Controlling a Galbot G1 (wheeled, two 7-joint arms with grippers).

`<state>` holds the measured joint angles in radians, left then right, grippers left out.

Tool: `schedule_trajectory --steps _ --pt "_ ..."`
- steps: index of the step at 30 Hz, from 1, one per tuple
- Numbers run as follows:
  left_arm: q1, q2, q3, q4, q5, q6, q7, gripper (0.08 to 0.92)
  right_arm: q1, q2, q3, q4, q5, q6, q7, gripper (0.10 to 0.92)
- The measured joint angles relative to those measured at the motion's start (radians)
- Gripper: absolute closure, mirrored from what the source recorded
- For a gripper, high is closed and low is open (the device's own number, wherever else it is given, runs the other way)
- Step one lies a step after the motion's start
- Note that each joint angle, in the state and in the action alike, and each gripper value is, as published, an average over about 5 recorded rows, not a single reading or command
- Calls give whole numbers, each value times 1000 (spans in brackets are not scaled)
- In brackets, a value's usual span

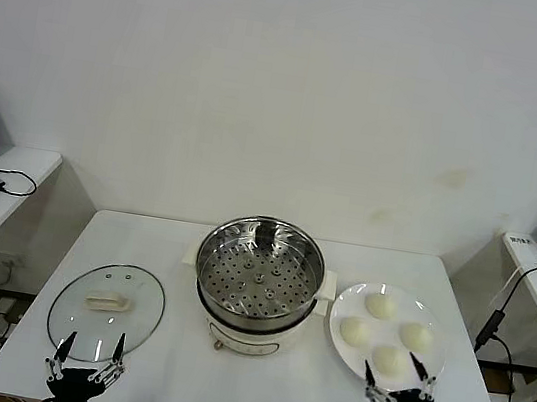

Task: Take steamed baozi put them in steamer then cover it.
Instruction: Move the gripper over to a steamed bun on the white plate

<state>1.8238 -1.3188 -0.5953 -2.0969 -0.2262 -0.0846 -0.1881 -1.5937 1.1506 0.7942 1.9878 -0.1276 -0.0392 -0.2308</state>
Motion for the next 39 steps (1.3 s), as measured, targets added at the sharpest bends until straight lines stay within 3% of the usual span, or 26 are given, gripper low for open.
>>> schedule_trajectory --steps 11,21,29,39 --pt "-28 -6 -19 -11 29 33 9 177 235 -253 -47 -154 -184 6 -204 203" --pt "-26 -16 -47 -14 44 44 5 177 621 -453 -358 -380 -264 54 -455 203" --pt "-23 -17 -67 -24 48 53 4 177 957 -497 -695 -554 -274 72 -607 203" --pt "-29 -23 -86 -24 48 53 7 177 1223 -457 -1016 -731 -275 85 -689 203"
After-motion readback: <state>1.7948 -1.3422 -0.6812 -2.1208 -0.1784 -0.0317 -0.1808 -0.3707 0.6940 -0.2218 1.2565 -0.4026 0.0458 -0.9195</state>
